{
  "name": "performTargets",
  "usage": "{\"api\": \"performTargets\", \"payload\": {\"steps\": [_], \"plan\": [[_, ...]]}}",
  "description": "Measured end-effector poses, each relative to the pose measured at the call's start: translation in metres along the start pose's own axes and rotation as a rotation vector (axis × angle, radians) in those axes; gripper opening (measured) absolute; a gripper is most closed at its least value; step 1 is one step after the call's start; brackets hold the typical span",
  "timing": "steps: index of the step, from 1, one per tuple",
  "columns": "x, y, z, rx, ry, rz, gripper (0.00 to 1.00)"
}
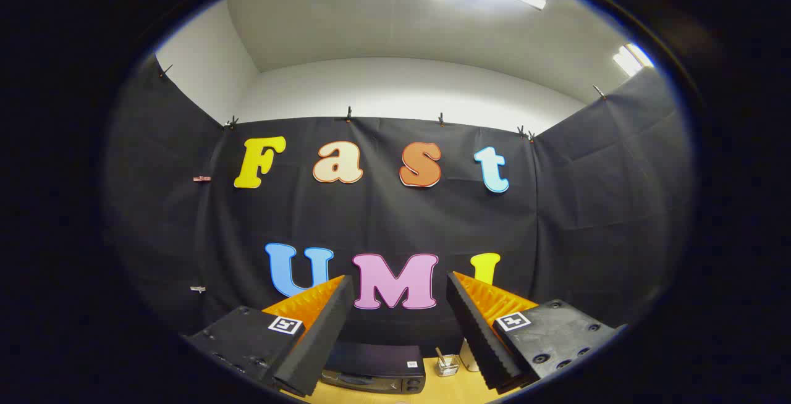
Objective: Open the toaster oven, put the food inside, and close the toaster oven door.
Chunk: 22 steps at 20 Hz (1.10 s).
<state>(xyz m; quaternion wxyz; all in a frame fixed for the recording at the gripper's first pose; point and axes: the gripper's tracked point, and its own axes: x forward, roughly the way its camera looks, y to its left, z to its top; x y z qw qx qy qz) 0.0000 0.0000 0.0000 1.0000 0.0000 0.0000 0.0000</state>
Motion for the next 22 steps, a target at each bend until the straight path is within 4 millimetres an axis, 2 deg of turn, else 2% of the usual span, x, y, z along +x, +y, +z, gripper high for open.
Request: {"api": "performTargets", "payload": {"steps": [7,17,22], "plan": [[0.006,0.003,-0.005,-0.011,0.003,-0.011,0.97],[0.019,-0.003,-0.008,-0.035,-0.001,-0.030,0.97],[0.026,0.003,-0.010,-0.042,-0.002,-0.016,0.97]]}}
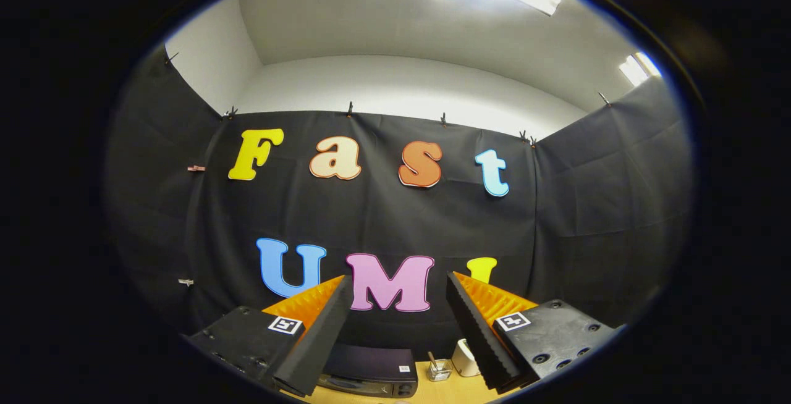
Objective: Open the toaster oven, put the food inside, and close the toaster oven door.
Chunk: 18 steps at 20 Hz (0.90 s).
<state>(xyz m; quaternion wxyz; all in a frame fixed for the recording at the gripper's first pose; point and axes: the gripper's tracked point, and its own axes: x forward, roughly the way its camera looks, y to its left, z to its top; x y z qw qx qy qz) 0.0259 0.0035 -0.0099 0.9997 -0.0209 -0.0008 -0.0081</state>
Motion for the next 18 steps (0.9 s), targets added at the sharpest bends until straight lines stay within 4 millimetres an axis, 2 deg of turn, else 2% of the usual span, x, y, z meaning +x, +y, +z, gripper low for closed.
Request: {"api": "performTargets", "payload": {"steps": [6,9,14,18], "plan": [[0.012,0.006,-0.011,0.010,0.014,0.015,0.97],[0.023,0.014,-0.028,0.011,0.038,0.029,0.97],[0.049,0.046,-0.081,0.055,0.112,0.091,0.98],[0.070,0.061,-0.141,0.036,0.177,0.094,0.98]]}}
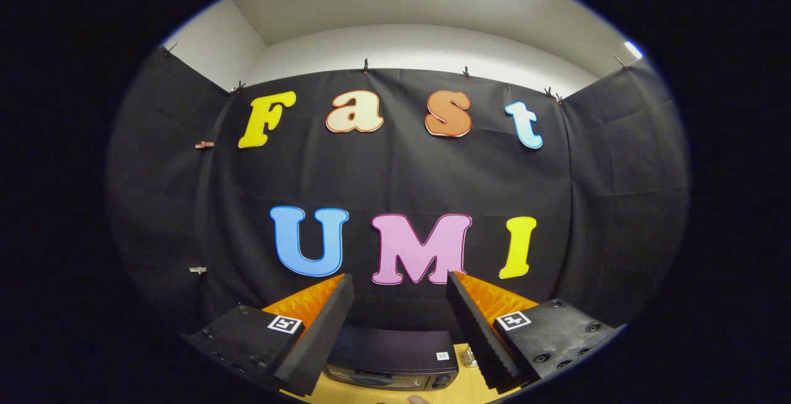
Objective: Open the toaster oven, put the food inside, and close the toaster oven door.
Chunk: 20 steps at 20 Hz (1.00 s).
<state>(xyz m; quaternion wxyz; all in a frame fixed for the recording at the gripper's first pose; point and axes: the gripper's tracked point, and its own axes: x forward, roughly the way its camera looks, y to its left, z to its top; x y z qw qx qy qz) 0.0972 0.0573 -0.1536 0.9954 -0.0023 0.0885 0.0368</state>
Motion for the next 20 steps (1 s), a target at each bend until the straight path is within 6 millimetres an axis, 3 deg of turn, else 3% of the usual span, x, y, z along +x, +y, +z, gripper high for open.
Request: {"api": "performTargets", "payload": {"steps": [5,9,15,20], "plan": [[0.029,0.021,-0.092,0.012,0.104,0.037,0.98],[0.040,0.021,-0.168,0.028,0.193,0.015,0.98],[0.049,0.022,-0.254,0.055,0.307,-0.047,0.98],[0.049,0.033,-0.308,0.066,0.382,-0.069,0.98]]}}
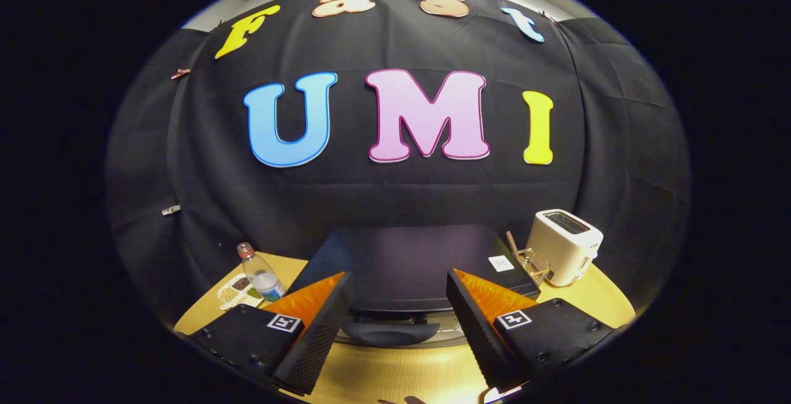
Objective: Open the toaster oven, put the food inside, and close the toaster oven door.
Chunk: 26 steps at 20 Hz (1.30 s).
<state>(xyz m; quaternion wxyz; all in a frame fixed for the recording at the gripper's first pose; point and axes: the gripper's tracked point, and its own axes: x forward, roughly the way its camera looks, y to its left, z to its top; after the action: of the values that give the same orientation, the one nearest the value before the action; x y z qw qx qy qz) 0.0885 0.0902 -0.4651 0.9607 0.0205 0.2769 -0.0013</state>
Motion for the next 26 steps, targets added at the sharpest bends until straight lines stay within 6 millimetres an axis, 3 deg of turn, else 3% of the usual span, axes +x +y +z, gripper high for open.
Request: {"api": "performTargets", "payload": {"steps": [4,6,13,18,26], "plan": [[0.013,0.005,-0.048,0.020,0.104,-0.004,0.99],[0.018,0.002,-0.062,0.028,0.141,-0.025,0.99],[0.027,-0.001,-0.070,-0.014,0.184,-0.062,0.98],[0.000,-0.002,-0.082,-0.012,0.230,-0.053,0.97],[-0.056,-0.005,-0.144,-0.033,0.422,-0.048,0.96]]}}
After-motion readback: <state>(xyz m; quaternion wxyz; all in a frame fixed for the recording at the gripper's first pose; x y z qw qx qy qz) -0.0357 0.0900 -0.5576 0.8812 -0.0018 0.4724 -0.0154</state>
